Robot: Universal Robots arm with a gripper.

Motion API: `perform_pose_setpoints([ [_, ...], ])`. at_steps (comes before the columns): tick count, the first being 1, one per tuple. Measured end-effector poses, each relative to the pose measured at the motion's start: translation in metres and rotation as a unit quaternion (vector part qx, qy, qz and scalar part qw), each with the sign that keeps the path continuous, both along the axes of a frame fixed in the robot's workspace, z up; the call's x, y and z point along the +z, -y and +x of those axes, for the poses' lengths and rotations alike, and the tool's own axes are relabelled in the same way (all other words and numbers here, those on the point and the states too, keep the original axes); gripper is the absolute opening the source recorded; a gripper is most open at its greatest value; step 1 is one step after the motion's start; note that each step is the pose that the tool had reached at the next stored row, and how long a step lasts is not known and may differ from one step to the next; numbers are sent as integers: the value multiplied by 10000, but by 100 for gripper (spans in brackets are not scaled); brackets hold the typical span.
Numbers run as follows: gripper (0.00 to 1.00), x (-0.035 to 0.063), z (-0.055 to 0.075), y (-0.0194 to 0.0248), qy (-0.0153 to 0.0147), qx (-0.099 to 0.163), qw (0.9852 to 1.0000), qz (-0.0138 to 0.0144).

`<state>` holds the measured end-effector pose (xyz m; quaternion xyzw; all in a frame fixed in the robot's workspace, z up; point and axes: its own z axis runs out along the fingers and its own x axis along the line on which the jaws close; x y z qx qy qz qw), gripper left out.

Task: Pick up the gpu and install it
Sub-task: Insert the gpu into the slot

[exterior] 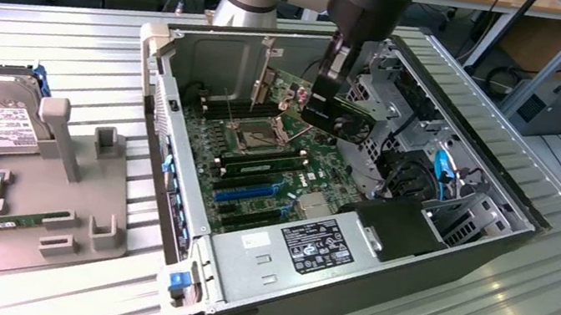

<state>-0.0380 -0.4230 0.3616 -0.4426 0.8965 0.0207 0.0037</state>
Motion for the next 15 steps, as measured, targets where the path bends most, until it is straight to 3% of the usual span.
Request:
perform_pose_setpoints([
  [15, 27, -4, 0, 0, 0, 77, 10000, 0],
])
